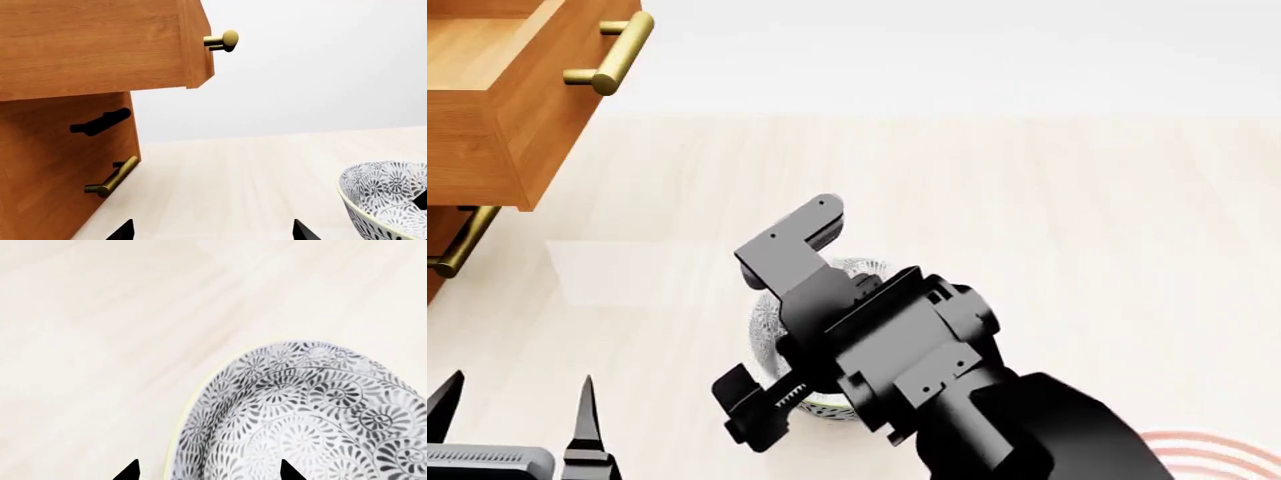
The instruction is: Put the bowl on the plate.
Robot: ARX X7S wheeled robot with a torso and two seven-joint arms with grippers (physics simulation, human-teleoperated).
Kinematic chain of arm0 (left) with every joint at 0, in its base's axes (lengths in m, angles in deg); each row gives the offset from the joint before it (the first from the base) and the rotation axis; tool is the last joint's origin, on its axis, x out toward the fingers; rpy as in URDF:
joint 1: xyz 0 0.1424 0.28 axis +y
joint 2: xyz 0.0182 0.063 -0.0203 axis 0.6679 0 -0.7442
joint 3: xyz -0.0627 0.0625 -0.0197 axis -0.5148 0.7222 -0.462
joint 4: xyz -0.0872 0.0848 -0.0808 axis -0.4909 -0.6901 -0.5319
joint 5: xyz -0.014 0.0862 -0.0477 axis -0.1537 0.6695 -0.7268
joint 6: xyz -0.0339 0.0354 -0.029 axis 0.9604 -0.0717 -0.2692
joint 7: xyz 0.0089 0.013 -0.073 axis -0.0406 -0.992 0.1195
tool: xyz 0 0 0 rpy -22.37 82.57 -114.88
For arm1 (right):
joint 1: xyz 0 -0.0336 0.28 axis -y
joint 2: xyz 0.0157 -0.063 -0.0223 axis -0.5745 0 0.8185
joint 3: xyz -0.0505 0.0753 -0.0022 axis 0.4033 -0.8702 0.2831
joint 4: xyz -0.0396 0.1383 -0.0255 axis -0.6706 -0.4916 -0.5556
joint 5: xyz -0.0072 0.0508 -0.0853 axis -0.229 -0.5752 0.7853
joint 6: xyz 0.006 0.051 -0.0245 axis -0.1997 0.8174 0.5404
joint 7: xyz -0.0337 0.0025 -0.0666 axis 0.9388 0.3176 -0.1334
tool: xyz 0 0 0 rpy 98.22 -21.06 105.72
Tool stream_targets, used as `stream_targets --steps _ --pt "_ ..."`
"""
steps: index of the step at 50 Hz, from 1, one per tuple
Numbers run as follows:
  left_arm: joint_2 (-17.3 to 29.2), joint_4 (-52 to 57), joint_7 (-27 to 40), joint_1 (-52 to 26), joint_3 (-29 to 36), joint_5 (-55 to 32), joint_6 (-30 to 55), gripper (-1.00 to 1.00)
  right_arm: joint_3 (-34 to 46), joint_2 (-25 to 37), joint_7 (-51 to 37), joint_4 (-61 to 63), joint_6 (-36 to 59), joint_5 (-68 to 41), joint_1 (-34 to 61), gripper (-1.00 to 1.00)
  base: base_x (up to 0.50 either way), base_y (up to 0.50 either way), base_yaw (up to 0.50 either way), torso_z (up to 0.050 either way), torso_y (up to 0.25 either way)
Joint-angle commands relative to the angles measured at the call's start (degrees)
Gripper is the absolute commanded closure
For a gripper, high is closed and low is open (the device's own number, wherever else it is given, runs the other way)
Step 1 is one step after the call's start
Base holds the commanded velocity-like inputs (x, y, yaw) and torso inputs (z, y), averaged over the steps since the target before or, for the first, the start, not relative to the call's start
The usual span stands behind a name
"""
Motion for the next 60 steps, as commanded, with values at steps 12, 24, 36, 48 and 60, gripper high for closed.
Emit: stream_targets --steps 12,24,36,48,60 --pt "0.47 1.03 0.64 0.24 0.21 -0.37 0.53 -1.00 4.23 -0.04 -0.71 0.65 -0.52 -2.33 -1.56 -1.00 0.00 0.00 0.00 0.000 0.000" --pt "0.59 0.72 0.80 0.28 0.23 -0.65 0.23 -1.00 4.18 -0.04 -0.23 0.08 -1.32 -2.59 -1.73 -1.00 0.00 0.00 0.00 0.000 0.000" --pt "0.75 0.86 0.95 0.40 0.58 -0.64 0.12 -1.00 4.09 -0.05 0.42 -0.64 -1.72 -1.95 -2.68 -1.00 0.00 0.00 0.00 0.000 0.000" --pt "0.94 0.97 1.11 0.15 0.77 -0.81 0.39 -1.00 3.89 -0.04 0.47 -1.02 -1.70 -1.36 -2.87 -1.00 0.00 0.00 0.00 0.000 0.000" --pt "1.14 1.39 1.37 0.17 0.93 -0.97 0.62 -1.00 3.84 -0.05 0.45 -1.43 -1.76 -0.83 -3.18 -1.00 0.00 0.00 0.00 0.000 0.000"
